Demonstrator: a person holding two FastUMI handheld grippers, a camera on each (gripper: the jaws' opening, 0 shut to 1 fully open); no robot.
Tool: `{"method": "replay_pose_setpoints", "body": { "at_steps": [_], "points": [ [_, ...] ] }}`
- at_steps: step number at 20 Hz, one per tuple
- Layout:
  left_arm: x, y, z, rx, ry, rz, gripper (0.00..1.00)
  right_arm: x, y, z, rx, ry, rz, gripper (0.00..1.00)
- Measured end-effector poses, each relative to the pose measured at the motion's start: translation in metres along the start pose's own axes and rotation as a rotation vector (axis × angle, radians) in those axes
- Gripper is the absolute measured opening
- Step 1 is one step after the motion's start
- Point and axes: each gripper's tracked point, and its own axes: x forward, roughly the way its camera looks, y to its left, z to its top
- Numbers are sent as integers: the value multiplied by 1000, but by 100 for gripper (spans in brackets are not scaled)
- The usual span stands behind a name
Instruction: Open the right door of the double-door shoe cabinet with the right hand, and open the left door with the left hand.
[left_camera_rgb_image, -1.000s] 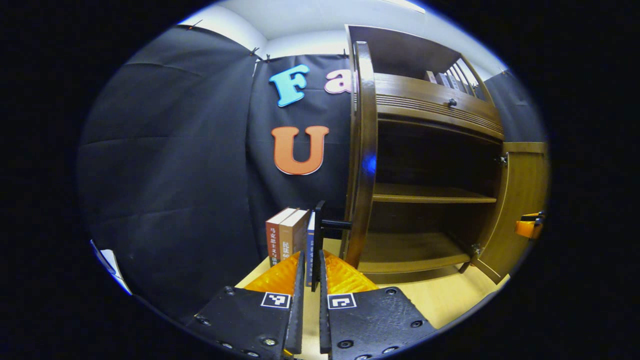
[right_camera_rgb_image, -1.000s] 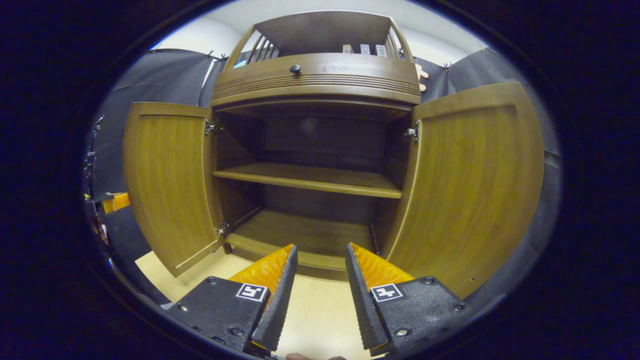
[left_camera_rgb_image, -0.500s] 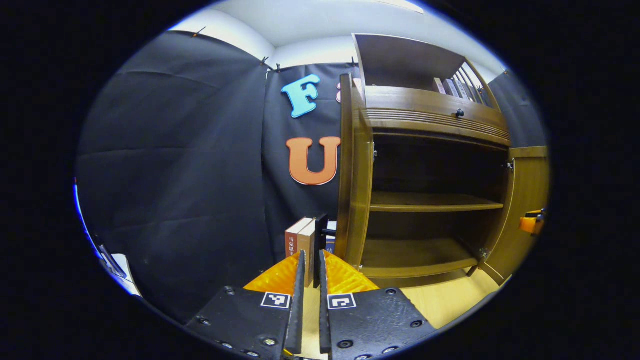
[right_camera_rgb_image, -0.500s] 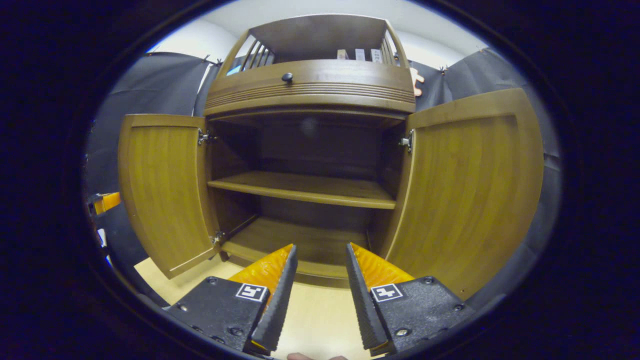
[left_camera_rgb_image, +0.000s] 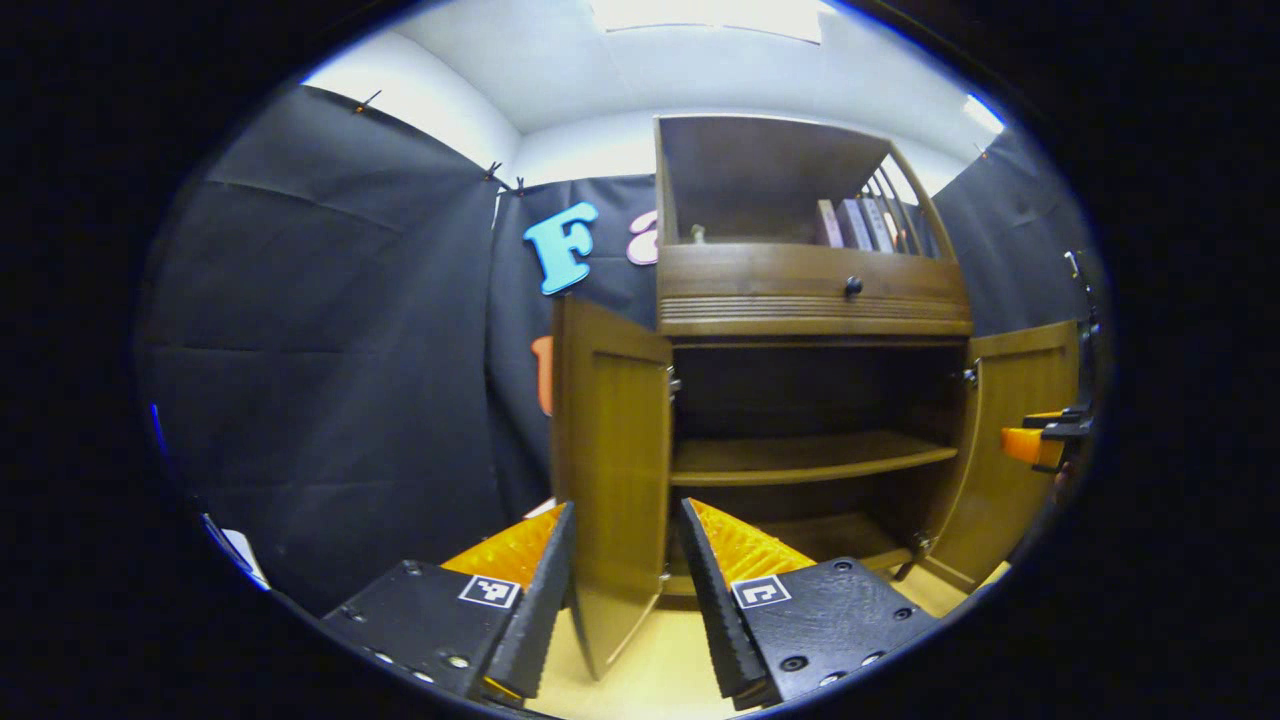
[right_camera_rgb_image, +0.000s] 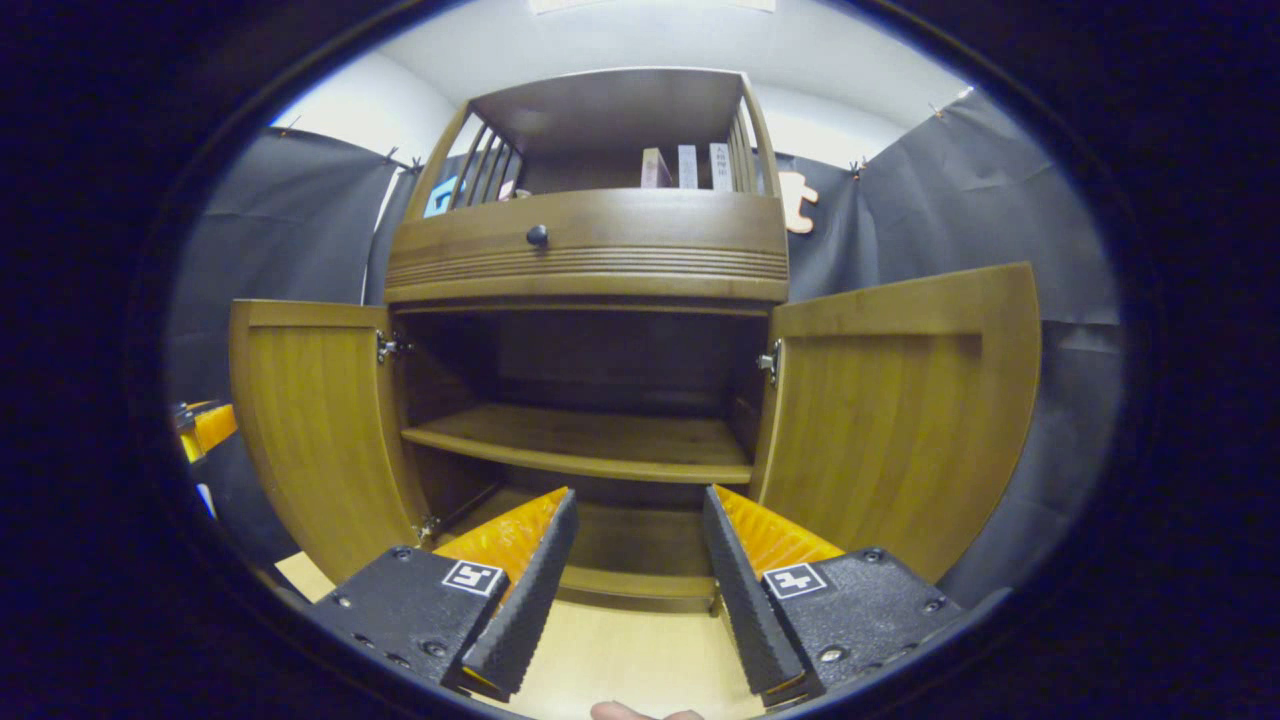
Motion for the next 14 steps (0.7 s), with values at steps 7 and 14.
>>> {"method": "replay_pose_setpoints", "body": {
  "at_steps": [7,14],
  "points": [
    [6,-60,25,-16,-20,-101,97,-5,4,28,10,-39,21,81],
    [3,-92,23,-20,-1,-115,100,-11,6,32,9,-70,0,81]
  ]
}}
